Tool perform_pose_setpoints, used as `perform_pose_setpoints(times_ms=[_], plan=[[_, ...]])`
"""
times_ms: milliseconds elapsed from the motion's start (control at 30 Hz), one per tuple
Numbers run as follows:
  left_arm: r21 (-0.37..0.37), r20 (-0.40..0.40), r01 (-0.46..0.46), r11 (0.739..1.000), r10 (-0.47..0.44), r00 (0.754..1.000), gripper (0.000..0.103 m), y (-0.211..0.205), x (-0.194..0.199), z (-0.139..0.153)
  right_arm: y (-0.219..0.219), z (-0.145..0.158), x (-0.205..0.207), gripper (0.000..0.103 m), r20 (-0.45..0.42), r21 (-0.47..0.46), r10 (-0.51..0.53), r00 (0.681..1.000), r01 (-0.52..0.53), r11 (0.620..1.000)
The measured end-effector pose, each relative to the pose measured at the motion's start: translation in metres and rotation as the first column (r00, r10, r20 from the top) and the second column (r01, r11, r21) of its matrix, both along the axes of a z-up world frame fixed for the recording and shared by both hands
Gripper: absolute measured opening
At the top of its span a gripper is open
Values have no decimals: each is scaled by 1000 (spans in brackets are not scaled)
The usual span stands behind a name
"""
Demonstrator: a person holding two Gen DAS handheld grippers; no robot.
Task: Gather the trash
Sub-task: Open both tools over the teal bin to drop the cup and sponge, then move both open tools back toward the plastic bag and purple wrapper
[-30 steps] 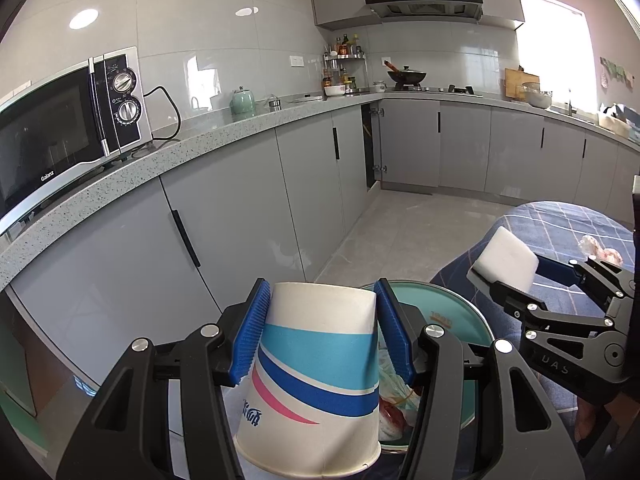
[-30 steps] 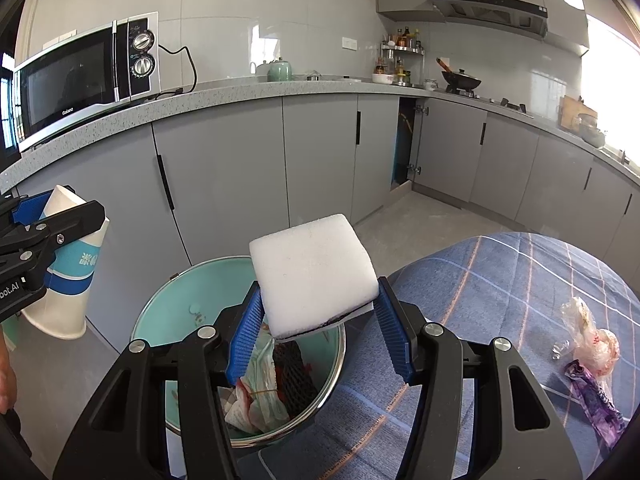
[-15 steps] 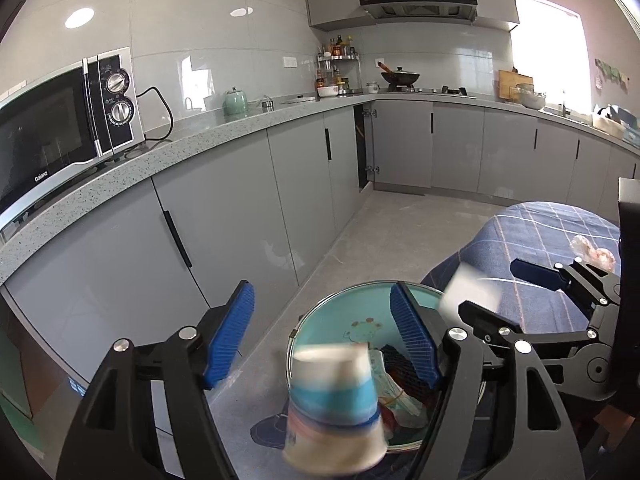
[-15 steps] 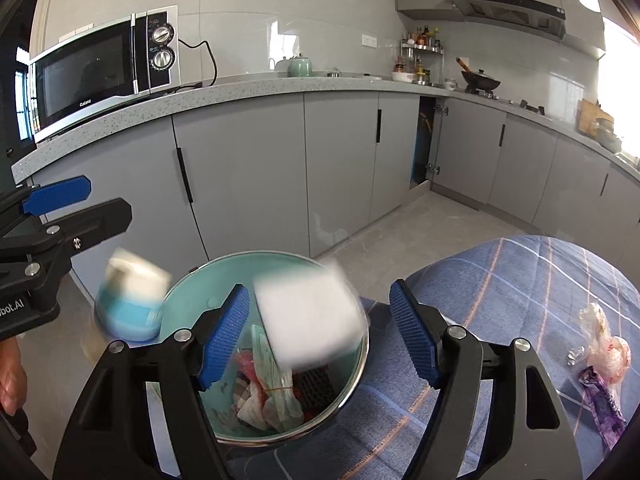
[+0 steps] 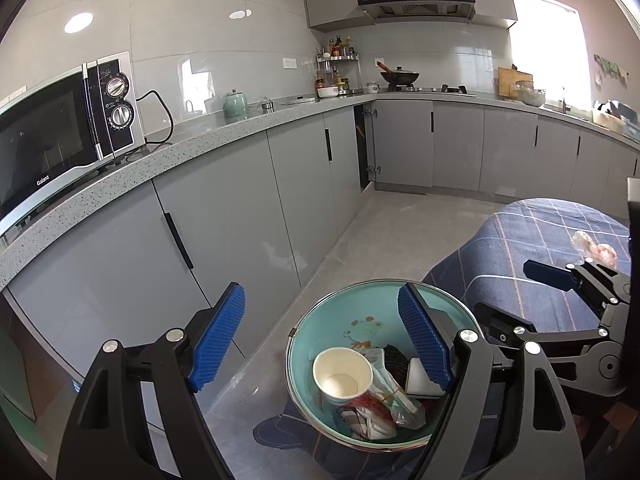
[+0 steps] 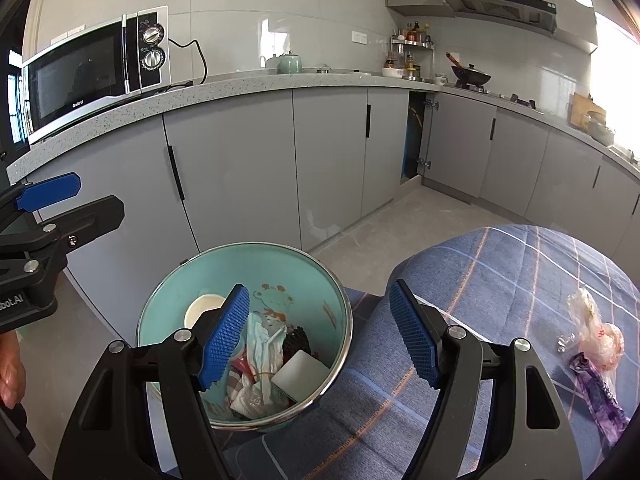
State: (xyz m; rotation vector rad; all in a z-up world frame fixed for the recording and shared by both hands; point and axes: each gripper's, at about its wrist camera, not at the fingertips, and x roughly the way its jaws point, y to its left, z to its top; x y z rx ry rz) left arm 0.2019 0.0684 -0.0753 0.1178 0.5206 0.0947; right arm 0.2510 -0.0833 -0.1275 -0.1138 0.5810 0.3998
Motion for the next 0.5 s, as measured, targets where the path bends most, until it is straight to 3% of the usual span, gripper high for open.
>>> perform_pose_setpoints(times_ms=[500], plan=[[66, -2, 30, 997, -30, 1000, 84, -31, -5, 0, -48, 7, -17, 72, 11, 12, -71, 997, 70, 997]])
